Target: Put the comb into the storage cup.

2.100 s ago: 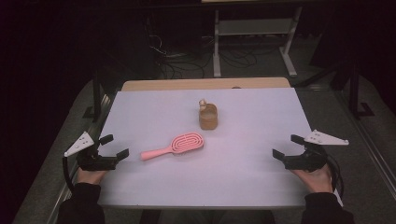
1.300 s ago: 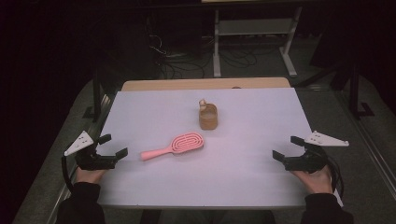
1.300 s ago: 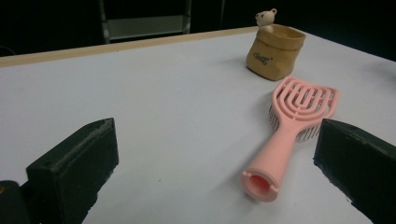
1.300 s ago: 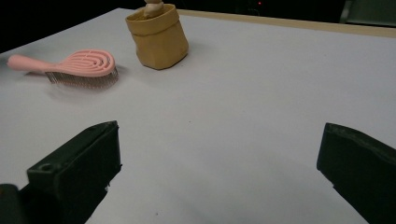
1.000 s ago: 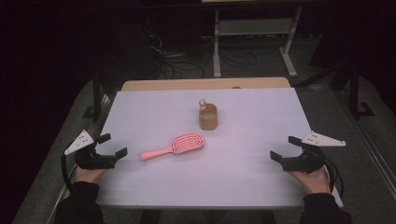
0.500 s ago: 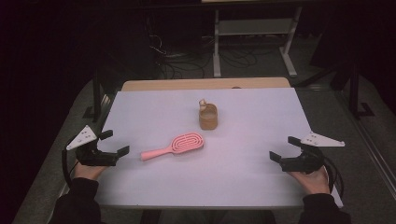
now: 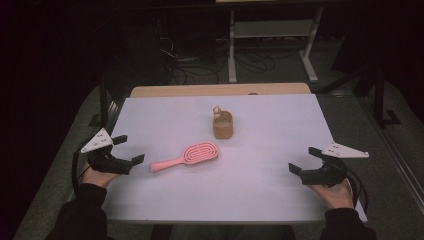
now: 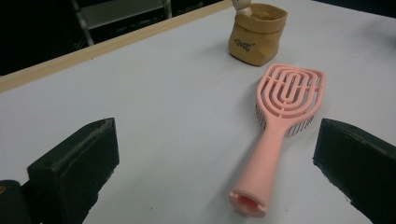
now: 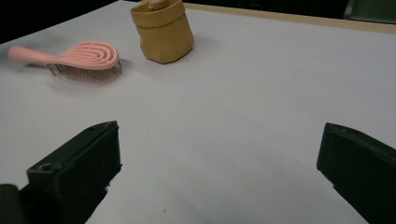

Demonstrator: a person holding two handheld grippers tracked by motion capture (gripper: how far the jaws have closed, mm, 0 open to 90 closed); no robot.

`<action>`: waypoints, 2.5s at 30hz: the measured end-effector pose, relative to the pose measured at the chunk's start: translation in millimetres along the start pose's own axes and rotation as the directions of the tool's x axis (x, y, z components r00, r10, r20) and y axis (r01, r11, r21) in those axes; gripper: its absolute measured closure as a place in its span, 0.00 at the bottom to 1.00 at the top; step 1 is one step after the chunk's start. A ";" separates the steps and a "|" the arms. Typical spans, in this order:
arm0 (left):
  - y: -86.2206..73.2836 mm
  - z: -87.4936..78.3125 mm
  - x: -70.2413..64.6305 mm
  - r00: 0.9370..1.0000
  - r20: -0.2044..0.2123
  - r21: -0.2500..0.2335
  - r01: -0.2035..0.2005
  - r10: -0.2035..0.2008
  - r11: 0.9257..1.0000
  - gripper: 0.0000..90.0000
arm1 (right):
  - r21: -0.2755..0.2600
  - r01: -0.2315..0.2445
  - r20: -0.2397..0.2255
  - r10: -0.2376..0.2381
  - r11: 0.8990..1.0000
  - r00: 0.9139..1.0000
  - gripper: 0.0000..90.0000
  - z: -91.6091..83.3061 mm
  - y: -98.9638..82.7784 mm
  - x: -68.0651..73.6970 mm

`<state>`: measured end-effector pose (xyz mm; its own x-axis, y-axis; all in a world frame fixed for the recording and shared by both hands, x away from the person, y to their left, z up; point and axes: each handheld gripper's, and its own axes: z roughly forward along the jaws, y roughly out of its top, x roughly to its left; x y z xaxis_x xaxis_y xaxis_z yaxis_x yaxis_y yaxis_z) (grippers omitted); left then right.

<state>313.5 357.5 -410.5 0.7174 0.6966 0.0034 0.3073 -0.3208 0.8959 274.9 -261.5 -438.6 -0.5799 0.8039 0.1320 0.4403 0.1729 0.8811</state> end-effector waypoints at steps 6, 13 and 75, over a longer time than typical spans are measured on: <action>7.9 4.6 -2.6 0.999 0.013 0.017 -0.032 0.032 0.999 0.00 | 0.004 0.001 -0.002 -0.001 1.000 1.000 0.00 0.6 -0.4 0.2; 18.5 12.1 -5.3 0.997 0.040 0.048 -0.065 0.063 0.997 0.00 | 0.010 0.001 -0.006 -0.001 1.000 1.000 0.00 1.2 -0.8 0.8; 43.5 95.1 -23.9 0.949 0.267 0.317 -0.249 0.166 0.915 0.00 | 0.023 0.004 -0.018 -0.004 1.000 1.000 0.00 0.5 -2.1 0.8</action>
<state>369.2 265.9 -413.9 0.8992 0.4364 0.0330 0.3005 -0.6706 0.6782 273.9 -261.0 -440.5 -0.5935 0.7931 0.1366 0.4534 0.1892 0.8710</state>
